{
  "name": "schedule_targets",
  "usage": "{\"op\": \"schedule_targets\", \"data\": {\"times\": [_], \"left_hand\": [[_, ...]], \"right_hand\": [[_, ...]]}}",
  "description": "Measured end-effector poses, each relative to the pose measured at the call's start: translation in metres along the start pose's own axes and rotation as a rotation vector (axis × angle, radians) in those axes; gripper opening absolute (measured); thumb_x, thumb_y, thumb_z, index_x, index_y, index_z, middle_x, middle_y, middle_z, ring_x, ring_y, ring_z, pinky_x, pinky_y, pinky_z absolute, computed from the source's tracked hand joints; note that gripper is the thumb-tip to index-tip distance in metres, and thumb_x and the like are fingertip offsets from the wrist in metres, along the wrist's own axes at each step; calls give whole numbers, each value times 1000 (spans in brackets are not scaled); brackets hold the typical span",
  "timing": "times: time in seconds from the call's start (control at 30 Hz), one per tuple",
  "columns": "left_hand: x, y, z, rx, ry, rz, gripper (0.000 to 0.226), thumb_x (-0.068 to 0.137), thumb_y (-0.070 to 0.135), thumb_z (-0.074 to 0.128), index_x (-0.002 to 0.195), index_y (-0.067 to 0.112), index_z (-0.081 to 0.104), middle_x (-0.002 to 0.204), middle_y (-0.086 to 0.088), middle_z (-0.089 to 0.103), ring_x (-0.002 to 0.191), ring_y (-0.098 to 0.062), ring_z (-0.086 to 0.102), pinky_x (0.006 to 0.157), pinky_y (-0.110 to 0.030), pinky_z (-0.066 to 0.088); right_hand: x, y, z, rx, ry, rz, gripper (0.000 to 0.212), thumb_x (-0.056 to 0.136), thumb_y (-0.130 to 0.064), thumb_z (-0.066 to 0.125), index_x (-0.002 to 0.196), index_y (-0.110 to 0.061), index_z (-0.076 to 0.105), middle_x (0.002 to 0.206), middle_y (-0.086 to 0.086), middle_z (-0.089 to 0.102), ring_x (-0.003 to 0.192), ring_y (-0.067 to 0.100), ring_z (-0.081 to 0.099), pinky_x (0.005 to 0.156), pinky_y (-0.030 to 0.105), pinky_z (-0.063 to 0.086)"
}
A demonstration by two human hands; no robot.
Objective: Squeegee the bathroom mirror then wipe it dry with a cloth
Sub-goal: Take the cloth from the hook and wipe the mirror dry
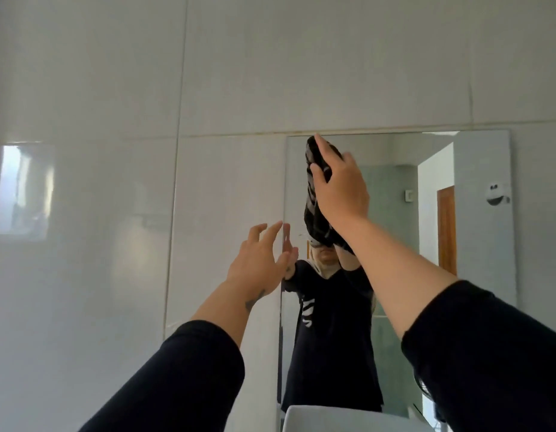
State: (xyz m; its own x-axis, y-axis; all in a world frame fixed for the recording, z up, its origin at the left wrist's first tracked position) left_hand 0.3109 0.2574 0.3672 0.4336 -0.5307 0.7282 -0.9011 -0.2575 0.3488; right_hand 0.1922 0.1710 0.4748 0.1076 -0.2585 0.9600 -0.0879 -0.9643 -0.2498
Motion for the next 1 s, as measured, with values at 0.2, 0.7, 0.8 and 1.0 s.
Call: {"op": "schedule_targets", "data": {"times": [0.2, 0.7, 0.8, 1.0], "left_hand": [[25, -3, 19, 114, 67, 51, 71, 90, 50, 52, 145, 40, 8, 159, 8, -4, 144, -23, 9, 103, -51, 41], [34, -8, 49, 175, 284, 3, 85, 80, 68, 46, 141, 38, -5, 159, 4, 0, 146, -24, 0, 112, -53, 29], [34, 4, 53, 228, 324, 12, 84, 81, 68, 44, 144, 34, -1, 159, 4, -6, 146, -23, -6, 114, -55, 21], [48, 53, 60, 257, 330, 135, 67, 84, 59, 48, 139, 33, 19, 156, 4, 7, 144, -22, 9, 111, -51, 27]], "right_hand": [[58, -22, 37, -395, 47, -210, 50, 99, -26, 43, 145, -40, 29, 120, 7, 51, 106, 28, 50, 83, 42, 40], [79, 39, 35, -584, 175, -166, 57, 94, -25, 53, 144, -40, 29, 131, 8, 43, 115, 32, 43, 85, 49, 41], [80, 61, 9, -595, 175, -143, 50, 98, -32, 44, 145, -41, 29, 133, 9, 43, 117, 33, 42, 86, 49, 41], [83, 103, -38, -598, 160, -56, 47, 100, -33, 40, 144, -42, 29, 134, 10, 41, 117, 34, 40, 86, 47, 39]]}}
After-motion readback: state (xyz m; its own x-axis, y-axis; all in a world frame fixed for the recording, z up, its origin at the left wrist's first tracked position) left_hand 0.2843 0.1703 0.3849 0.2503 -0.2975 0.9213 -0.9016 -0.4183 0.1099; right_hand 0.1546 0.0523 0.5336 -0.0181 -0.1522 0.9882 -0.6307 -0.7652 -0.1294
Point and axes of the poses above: each hand's wrist, its own x-axis towards the middle knuckle, its own z-axis out of the palm, y = z × x, the point moved 5 cm from there along x, towards the middle knuckle
